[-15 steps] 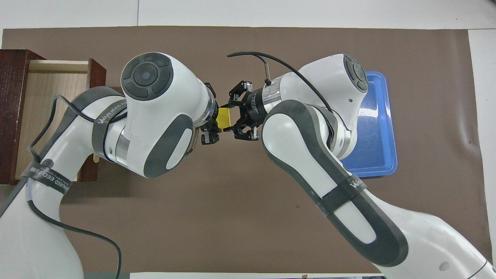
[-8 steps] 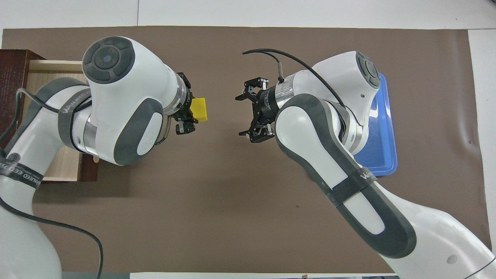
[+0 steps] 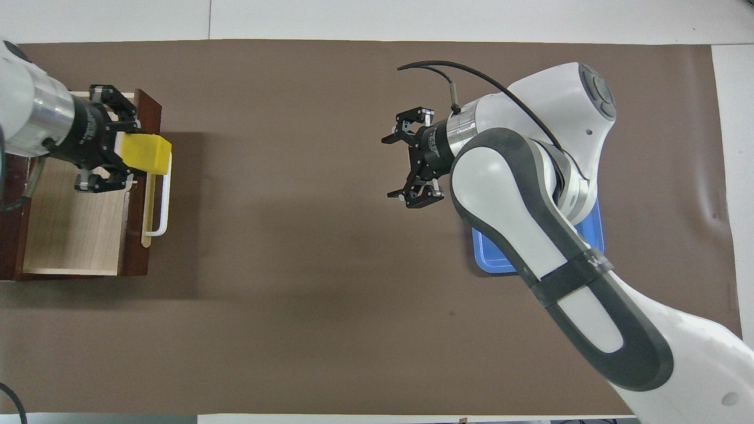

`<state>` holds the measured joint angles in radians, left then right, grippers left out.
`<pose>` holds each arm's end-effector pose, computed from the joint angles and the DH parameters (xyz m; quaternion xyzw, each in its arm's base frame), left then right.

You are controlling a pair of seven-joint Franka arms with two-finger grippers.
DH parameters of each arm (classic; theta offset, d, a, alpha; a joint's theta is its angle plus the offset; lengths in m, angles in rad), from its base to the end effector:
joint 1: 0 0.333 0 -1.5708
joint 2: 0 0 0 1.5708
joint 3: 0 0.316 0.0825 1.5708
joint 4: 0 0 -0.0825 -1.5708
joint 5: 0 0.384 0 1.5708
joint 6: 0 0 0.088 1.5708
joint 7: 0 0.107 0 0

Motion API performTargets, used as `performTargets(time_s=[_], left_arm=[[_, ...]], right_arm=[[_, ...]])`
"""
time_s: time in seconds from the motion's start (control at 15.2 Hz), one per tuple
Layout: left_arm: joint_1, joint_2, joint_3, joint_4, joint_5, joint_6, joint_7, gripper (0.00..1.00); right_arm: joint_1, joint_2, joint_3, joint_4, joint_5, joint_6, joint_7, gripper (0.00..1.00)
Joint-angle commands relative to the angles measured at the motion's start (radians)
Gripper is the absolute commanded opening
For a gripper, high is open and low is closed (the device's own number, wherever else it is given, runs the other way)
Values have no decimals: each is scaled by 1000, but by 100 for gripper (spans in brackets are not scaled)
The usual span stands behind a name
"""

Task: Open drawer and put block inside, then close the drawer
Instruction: 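Lower the block into the drawer with the left gripper while the right gripper withdraws, then open the left gripper and push the drawer shut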

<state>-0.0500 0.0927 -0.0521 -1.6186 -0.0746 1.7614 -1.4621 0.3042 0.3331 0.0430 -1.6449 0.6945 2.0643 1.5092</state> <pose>0.5928 -0.0661 0.5658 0.7727 0.6330 -0.0098 0.0455 0.6181 0.2561 0.4411 -0.7013 0.6393 0.2265 0.2196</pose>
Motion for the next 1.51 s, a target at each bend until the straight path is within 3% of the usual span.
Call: performTargets(time_s=[0.0, 0.26, 0.59, 0.72, 0.92, 1.12, 1.45], left_arm=[[113, -7, -14, -55, -2, 42, 190, 0], [162, 10, -12, -145, -1, 168, 304, 0], [207, -5, -9, -300, -1, 293, 396, 0], [211, -5, -9, -299, -1, 293, 395, 99], [173, 27, -17, -186, 9, 241, 317, 100], [15, 91, -15, -44, 80, 152, 99, 100], [-51, 62, -15, -174, 133, 205, -76, 100]], right_arm=[[-97, -60, 8, -12, -84, -87, -131, 100], [-212, -112, 8, 2, -244, -259, -508, 100], [-289, -203, 8, 0, -511, -351, -1078, 100], [-321, -239, 8, 0, -587, -352, -1330, 100], [-359, -292, 9, 2, -648, -355, -1542, 100], [-366, -354, 11, 5, -687, -444, -1566, 100], [-402, -387, 26, 27, -681, -624, -1566, 100]])
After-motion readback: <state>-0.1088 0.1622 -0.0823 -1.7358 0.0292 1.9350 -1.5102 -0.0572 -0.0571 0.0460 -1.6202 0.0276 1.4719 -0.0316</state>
